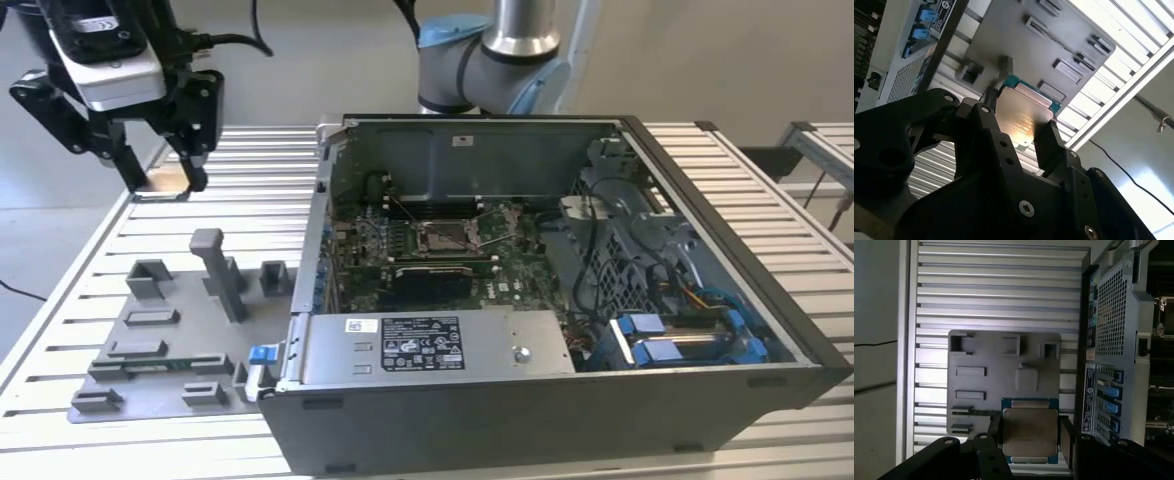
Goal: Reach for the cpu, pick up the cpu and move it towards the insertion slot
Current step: 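Pick up the cpu and move it towards the insertion slot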
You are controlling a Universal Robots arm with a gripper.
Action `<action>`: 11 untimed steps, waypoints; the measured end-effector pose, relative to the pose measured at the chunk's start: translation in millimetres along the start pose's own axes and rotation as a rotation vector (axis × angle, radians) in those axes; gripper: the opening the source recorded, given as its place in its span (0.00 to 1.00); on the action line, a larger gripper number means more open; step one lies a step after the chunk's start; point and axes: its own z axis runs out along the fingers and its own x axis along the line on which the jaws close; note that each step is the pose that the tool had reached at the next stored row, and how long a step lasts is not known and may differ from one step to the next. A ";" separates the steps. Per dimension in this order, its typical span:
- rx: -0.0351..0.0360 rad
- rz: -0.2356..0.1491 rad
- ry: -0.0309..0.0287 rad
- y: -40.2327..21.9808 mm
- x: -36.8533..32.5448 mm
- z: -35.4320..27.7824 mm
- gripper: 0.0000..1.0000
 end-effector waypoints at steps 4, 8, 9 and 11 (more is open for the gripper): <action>-0.0001 0.000 0.0013 -0.4 -20.0 -0.1 0.00; -0.0002 0.000 0.0026 -0.7 -36.3 -0.2 0.00; -0.0002 0.000 0.0028 -0.8 -40.2 -0.2 0.00; -0.0002 0.000 0.0035 -0.9 -48.2 -0.3 0.00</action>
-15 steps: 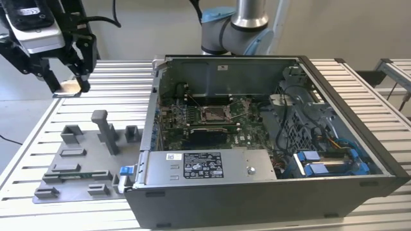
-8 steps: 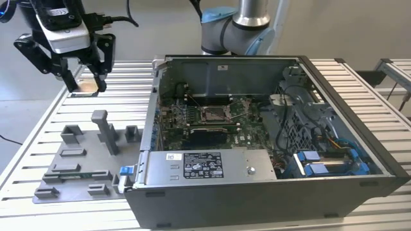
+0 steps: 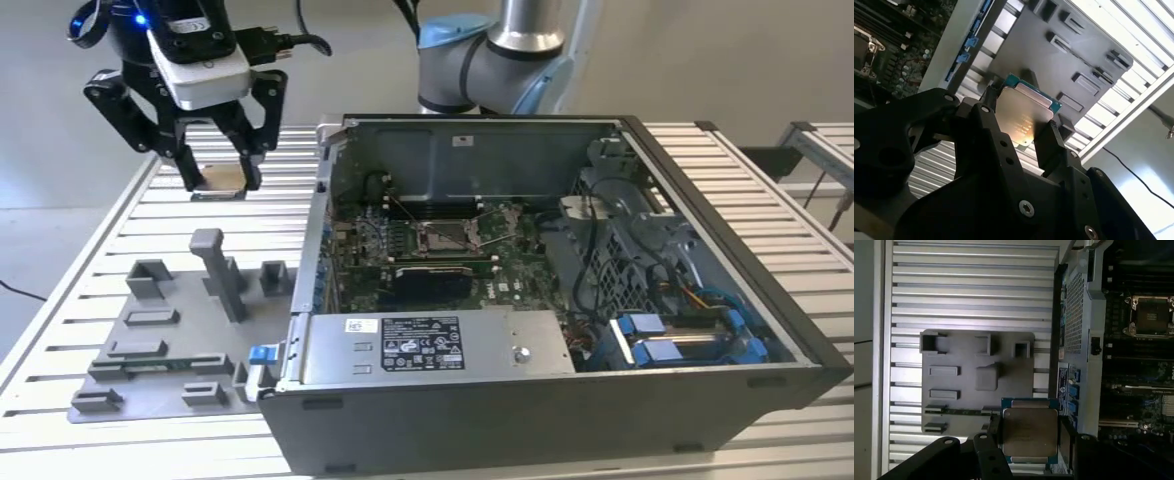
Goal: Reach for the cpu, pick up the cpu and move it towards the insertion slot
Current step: 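Pick up the cpu and move it towards the insertion slot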
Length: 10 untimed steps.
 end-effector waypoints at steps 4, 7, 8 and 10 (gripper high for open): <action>-0.0001 0.000 0.0010 -0.3 -16.2 -0.1 0.00; -0.0001 0.000 0.0017 -0.6 -28.1 -0.2 0.00; -0.0001 0.000 0.0020 -0.6 -31.8 -0.3 0.00; -0.0001 0.000 0.0023 -0.7 -38.5 -0.3 0.00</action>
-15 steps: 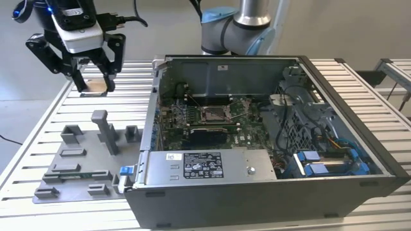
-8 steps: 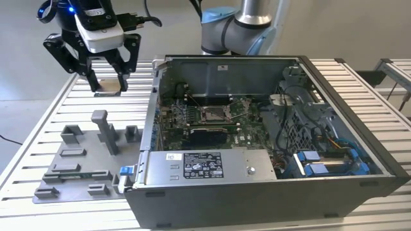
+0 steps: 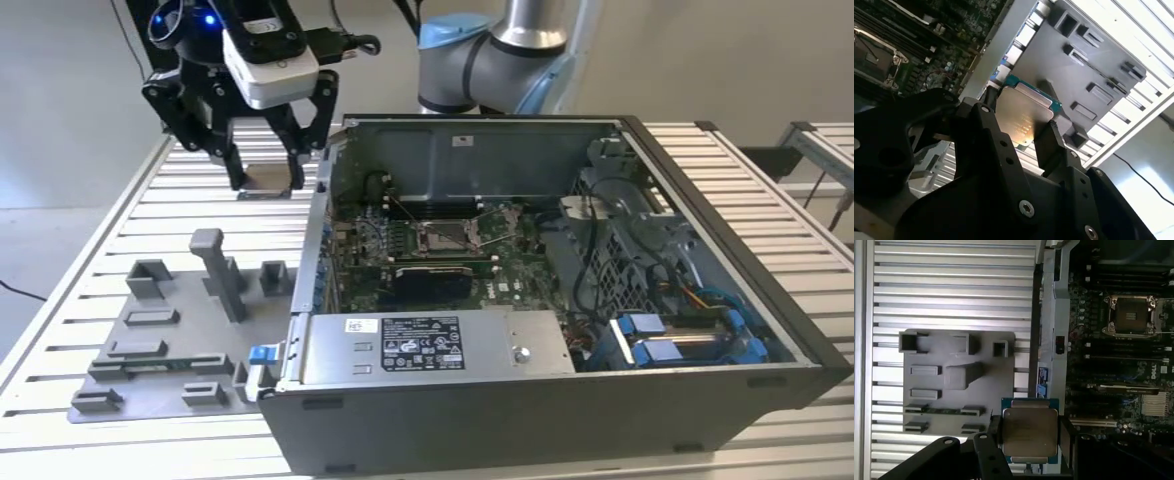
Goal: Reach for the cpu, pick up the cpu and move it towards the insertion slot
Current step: 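Pick up the cpu and move it towards the insertion slot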
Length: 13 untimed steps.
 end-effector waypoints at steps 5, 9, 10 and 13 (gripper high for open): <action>0.0000 0.000 0.0003 -0.3 -17.1 -0.2 0.00; -0.0001 0.000 0.0004 -0.6 -31.2 -0.4 0.00; -0.0001 0.000 0.0003 -0.7 -34.5 -0.4 0.00; -0.0001 0.000 0.0006 -0.9 -45.0 -0.5 0.00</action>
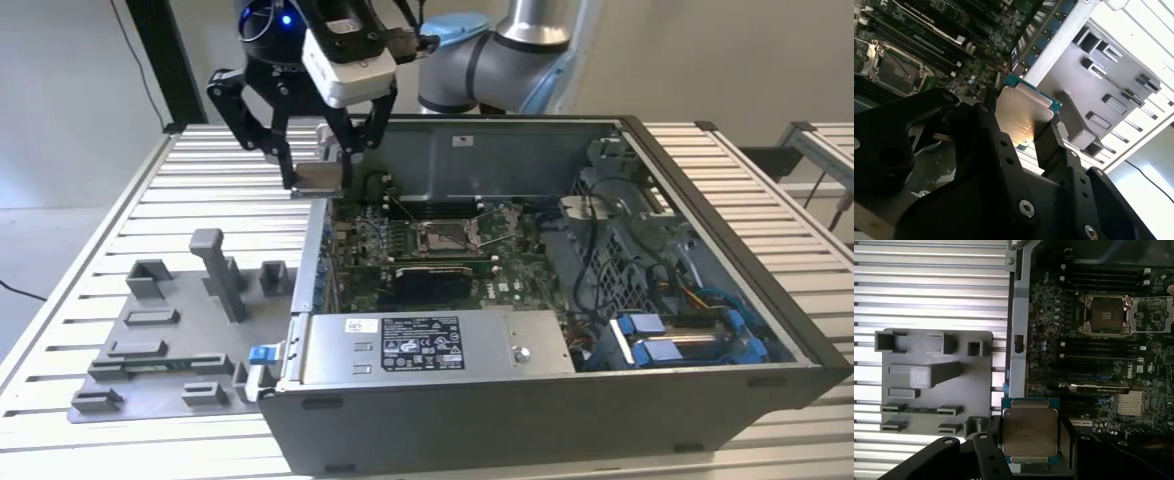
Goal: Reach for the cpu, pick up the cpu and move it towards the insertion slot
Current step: 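Pick up the cpu and move it towards the insertion slot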
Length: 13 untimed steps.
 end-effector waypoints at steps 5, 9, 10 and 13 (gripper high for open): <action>-0.0001 0.000 0.0004 -0.3 -16.1 -0.2 0.00; -0.0002 0.000 0.0007 -0.5 -26.9 -0.3 0.00; -0.0002 0.000 0.0008 -0.6 -29.7 -0.3 0.00; -0.0001 0.000 0.0011 -0.7 -38.0 -0.4 0.00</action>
